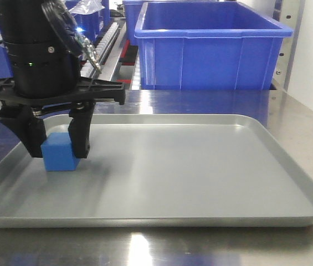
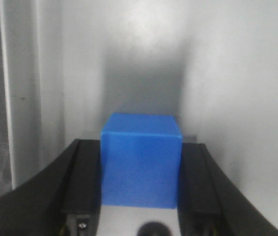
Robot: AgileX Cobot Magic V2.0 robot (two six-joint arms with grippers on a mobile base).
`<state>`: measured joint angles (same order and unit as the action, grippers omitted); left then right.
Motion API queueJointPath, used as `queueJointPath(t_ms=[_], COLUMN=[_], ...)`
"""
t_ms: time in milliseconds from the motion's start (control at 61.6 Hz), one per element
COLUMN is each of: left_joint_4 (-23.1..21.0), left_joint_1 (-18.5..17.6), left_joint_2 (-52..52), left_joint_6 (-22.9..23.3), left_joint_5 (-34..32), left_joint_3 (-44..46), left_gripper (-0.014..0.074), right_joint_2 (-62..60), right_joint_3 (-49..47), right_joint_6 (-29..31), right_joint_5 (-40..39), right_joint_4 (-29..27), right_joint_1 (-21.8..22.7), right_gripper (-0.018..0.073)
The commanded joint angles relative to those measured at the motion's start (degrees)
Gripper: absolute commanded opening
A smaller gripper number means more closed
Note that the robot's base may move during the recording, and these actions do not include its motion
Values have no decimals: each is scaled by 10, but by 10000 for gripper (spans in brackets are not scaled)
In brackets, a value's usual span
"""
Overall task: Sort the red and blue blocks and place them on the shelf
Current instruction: 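Close the left gripper on the blue cube and lift it away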
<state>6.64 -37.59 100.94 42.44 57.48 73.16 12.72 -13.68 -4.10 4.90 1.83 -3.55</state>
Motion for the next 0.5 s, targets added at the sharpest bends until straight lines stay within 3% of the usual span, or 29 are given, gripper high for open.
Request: queueJointPath(t_ms=[0,260,341,487], left_joint_4=[-3,-7,-26,-95], left_joint_1=[-5,-5,-3,5], left_joint_2=[-28,-84,-107,-159], left_joint_6=[7,-14,-61,-197], left_joint_5=[-5,0,4,-10], left_joint_3=[16,15,13,-8], left_gripper=[143,133,133,133], right_joint_2=[4,4,4,4], right_joint_3=[-16,-16,-16,-16], right_joint_6=[3,3,3,3], right_joint_5=[-54,-54,-54,-54], right_joint_4=[0,0,0,0], right_joint_1=[3,3,3,3], right_gripper=[77,77,77,77])
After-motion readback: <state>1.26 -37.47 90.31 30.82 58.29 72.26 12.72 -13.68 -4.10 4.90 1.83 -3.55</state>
